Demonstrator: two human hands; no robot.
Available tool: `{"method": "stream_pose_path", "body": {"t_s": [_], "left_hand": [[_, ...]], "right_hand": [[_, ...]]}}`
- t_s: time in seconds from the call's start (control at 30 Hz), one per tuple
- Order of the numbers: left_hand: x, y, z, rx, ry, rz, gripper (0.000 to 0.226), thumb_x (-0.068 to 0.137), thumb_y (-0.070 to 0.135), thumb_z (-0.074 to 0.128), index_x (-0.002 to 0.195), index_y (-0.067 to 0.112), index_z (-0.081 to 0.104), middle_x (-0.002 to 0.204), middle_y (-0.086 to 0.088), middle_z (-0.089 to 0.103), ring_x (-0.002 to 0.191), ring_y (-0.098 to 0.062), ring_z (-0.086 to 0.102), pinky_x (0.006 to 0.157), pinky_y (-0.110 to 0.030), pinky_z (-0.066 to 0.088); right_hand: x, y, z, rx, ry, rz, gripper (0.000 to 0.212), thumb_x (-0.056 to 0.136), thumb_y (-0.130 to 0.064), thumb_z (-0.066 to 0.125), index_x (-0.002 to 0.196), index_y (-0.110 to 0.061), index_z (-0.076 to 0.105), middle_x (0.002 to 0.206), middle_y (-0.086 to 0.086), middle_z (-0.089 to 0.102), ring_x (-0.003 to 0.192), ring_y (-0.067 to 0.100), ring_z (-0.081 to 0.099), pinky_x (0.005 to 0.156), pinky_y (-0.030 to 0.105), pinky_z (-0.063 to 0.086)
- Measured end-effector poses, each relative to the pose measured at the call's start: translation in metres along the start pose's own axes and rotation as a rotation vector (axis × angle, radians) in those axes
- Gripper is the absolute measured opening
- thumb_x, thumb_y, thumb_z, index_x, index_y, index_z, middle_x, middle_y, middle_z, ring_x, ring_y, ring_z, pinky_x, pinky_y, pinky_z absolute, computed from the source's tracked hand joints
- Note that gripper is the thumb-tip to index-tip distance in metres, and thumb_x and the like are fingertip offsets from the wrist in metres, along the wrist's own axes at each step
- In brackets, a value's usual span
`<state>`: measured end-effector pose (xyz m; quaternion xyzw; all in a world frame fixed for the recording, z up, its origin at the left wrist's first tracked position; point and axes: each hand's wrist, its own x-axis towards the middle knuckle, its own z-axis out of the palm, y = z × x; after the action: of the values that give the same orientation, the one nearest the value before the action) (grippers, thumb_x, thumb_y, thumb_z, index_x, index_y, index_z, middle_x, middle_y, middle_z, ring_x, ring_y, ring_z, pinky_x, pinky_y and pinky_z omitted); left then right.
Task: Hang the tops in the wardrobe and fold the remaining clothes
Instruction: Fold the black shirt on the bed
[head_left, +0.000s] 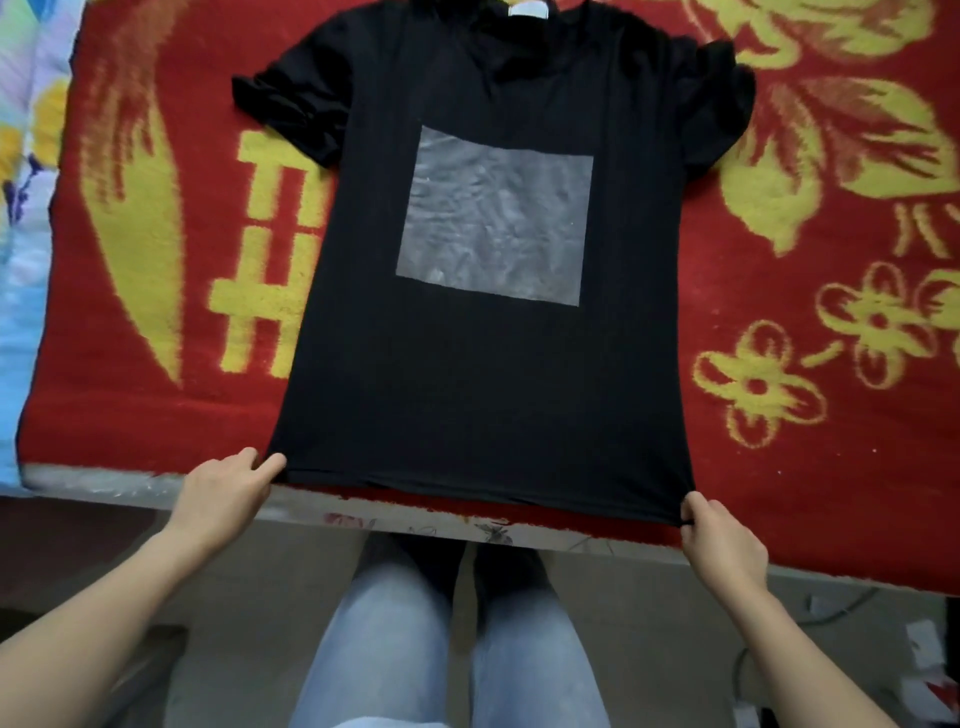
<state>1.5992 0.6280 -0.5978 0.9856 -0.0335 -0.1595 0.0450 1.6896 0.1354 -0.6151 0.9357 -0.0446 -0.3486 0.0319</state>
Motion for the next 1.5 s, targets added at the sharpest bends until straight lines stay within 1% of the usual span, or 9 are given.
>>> {"method": "stream_pose_path", "body": {"t_s": [0.1,0.23,0.33,0.4,0.53,0.7,0.87,1.07,1.5], "left_hand": [[0.004,0.001,0.001,0.073,-0.088,-0.02,0.038,0.041,-0.019,0.072,0.073,0.001,0.065,0.043,-0.012,0.038,0.025,-0.021,0.027,0.047,-0.013,0.007],[0.011,-0.002,-0.002,0.086,-0.083,0.008,0.008,0.051,-0.002,0.059,0.053,0.004,0.064,0.04,-0.009,0.037,0.023,-0.025,0.037,0.05,-0.012,0.008],[0.004,-0.017,0.003,0.142,-0.202,0.005,0.023,0.041,0.0,0.083,0.047,0.008,0.063,0.04,-0.008,0.043,0.027,-0.028,0.044,0.038,-0.018,0.024],[-0.002,-0.018,0.008,0.247,-0.408,0.011,0.018,0.051,0.011,0.083,0.061,0.011,0.069,0.056,-0.007,0.057,0.046,-0.029,0.059,0.043,-0.03,0.041],[-0.002,-0.01,0.029,0.344,-0.633,-0.039,0.031,0.09,0.031,0.044,0.114,0.024,0.061,0.11,0.001,0.058,0.101,-0.02,0.059,0.079,-0.03,0.044],[0.024,0.007,0.032,0.394,-0.648,-0.002,0.058,0.087,0.071,0.026,0.112,0.029,0.059,0.108,0.006,0.058,0.098,-0.014,0.058,0.072,-0.028,0.034],[0.068,0.011,0.009,0.152,-0.266,0.036,0.032,0.069,0.03,0.082,0.059,0.006,0.064,0.059,-0.012,0.057,0.053,-0.029,0.059,0.049,-0.03,0.041],[0.136,0.016,0.007,0.134,-0.23,-0.038,0.031,0.095,0.035,0.042,0.098,0.01,0.06,0.102,-0.008,0.054,0.096,-0.027,0.05,0.065,-0.034,0.036],[0.251,0.024,-0.016,0.076,-0.241,-0.131,0.047,0.095,0.041,0.039,0.139,0.024,0.038,0.142,-0.001,0.036,0.123,-0.021,0.038,0.089,-0.033,0.042]], "right_hand": [[0.004,-0.015,-0.005,-0.106,-0.169,0.071,0.008,0.089,-0.012,0.042,0.09,-0.02,0.042,0.076,-0.004,0.051,0.068,0.02,0.051,0.052,0.025,0.035],[0.014,-0.023,-0.02,-0.225,-0.417,0.08,0.011,0.084,-0.011,0.04,0.077,-0.018,0.044,0.075,-0.003,0.051,0.07,0.021,0.051,0.062,0.028,0.039],[0.013,-0.023,-0.027,-0.31,-0.646,0.028,0.013,0.083,-0.01,0.038,0.08,-0.018,0.047,0.07,-0.003,0.05,0.06,0.016,0.046,0.055,0.026,0.035],[0.011,-0.027,-0.025,-0.405,-0.72,0.002,0.018,0.081,-0.006,0.037,0.084,-0.018,0.05,0.077,-0.003,0.055,0.061,0.015,0.049,0.056,0.026,0.037],[0.013,-0.04,-0.014,-0.403,-0.523,-0.028,0.032,0.087,-0.011,0.041,0.116,-0.02,0.054,0.113,-0.001,0.061,0.1,0.022,0.059,0.072,0.031,0.044],[0.02,-0.059,-0.012,-0.247,-0.666,-0.02,0.046,0.087,-0.045,0.055,0.124,-0.02,0.045,0.119,0.001,0.056,0.105,0.022,0.057,0.081,0.033,0.047],[0.028,-0.085,-0.015,-0.062,-0.264,0.033,0.04,0.095,-0.05,0.041,0.112,-0.015,0.05,0.117,0.007,0.052,0.104,0.028,0.056,0.074,0.034,0.042],[0.054,-0.122,-0.042,0.049,-0.048,0.097,0.035,0.097,-0.038,0.038,0.118,-0.012,0.051,0.122,0.011,0.045,0.114,0.03,0.045,0.08,0.036,0.042],[0.185,-0.091,-0.137,0.577,0.148,0.216,0.043,0.092,-0.023,0.05,0.131,-0.007,0.043,0.13,0.023,0.045,0.12,0.038,0.044,0.096,0.04,0.037]]}}
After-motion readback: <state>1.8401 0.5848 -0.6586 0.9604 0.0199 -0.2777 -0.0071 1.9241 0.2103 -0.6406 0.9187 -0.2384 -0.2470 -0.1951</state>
